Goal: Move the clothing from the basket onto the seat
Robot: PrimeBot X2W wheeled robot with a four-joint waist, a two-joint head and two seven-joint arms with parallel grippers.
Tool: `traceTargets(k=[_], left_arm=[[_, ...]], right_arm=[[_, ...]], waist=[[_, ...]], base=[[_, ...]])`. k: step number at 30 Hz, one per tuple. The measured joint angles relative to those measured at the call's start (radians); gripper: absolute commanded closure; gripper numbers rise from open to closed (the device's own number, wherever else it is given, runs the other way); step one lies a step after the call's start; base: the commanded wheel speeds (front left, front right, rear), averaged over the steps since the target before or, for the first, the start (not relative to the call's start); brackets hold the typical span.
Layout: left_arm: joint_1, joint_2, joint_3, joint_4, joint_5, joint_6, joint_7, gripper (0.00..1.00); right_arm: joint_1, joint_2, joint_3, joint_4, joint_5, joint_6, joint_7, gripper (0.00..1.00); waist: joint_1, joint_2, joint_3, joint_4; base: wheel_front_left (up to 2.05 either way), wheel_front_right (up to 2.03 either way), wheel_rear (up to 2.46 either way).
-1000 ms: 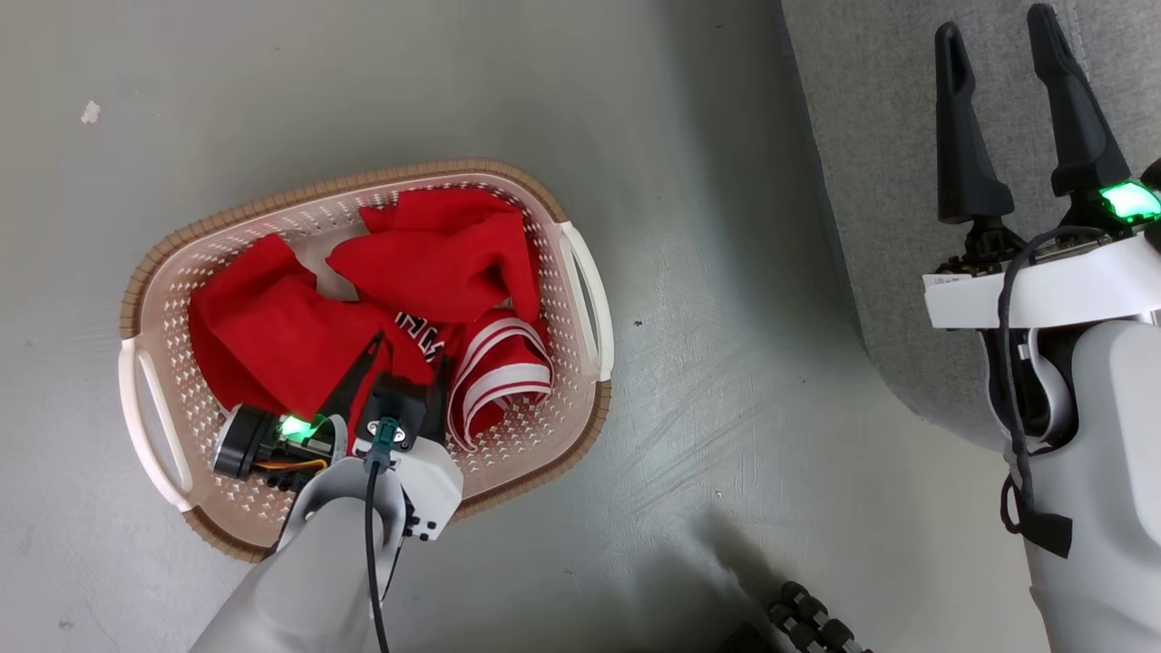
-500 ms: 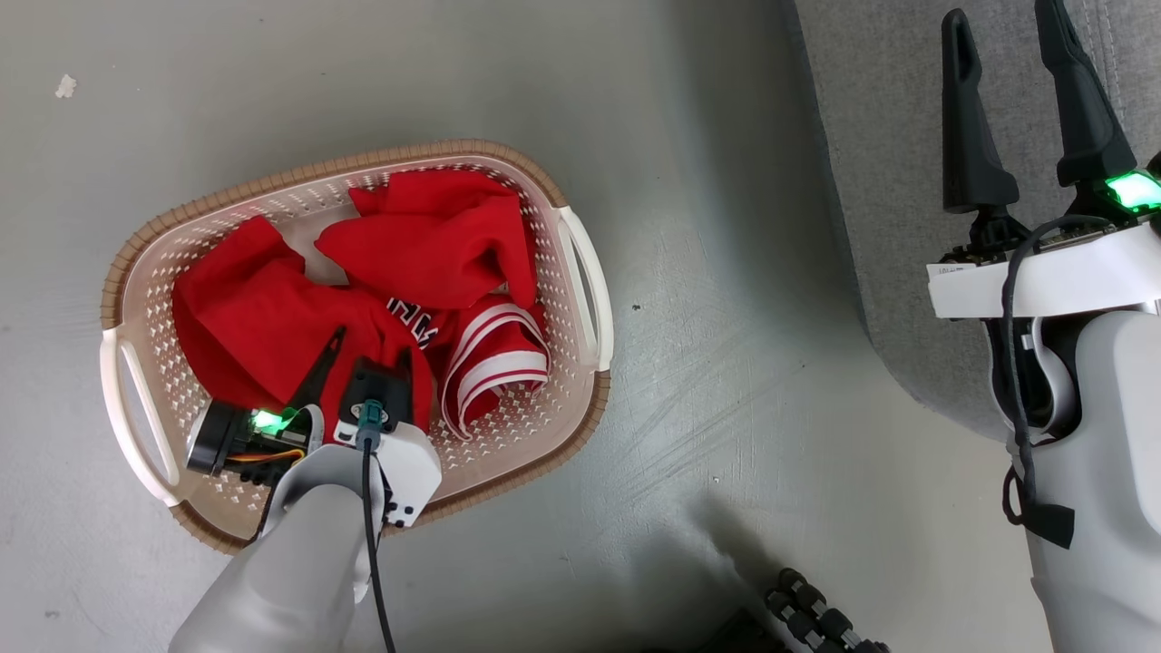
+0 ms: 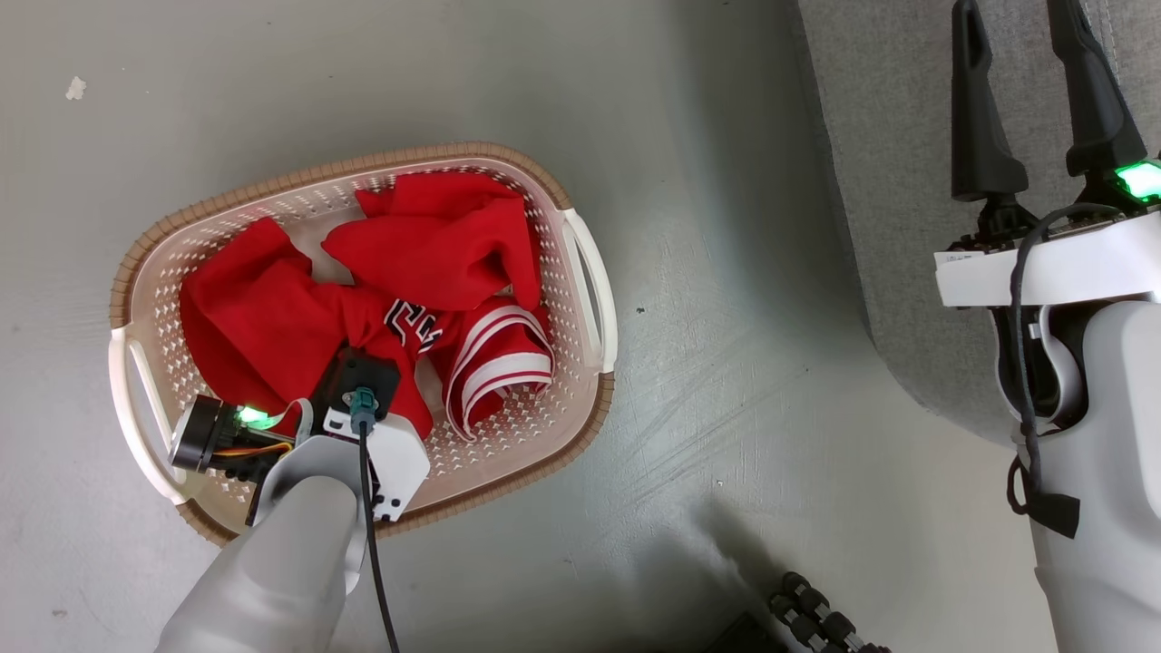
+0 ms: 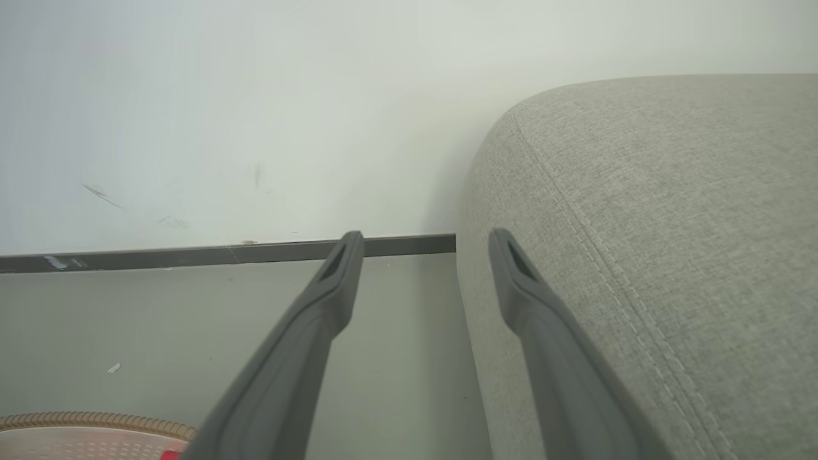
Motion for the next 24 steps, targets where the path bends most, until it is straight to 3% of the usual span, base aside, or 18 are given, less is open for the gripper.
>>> traceTargets(k=[24], left_arm=[[-0.027, 0.0, -0.022, -0.112, -0.06, -0.045, -0.065, 1.0]], right_arm=[[0.005, 0.0, -0.035, 0.036, -0.061, 0.0, 0.0, 0.0]], waist=[[0.0, 0.0, -0.086, 0.063]], base=[[0.0, 0.0, 0.0]])
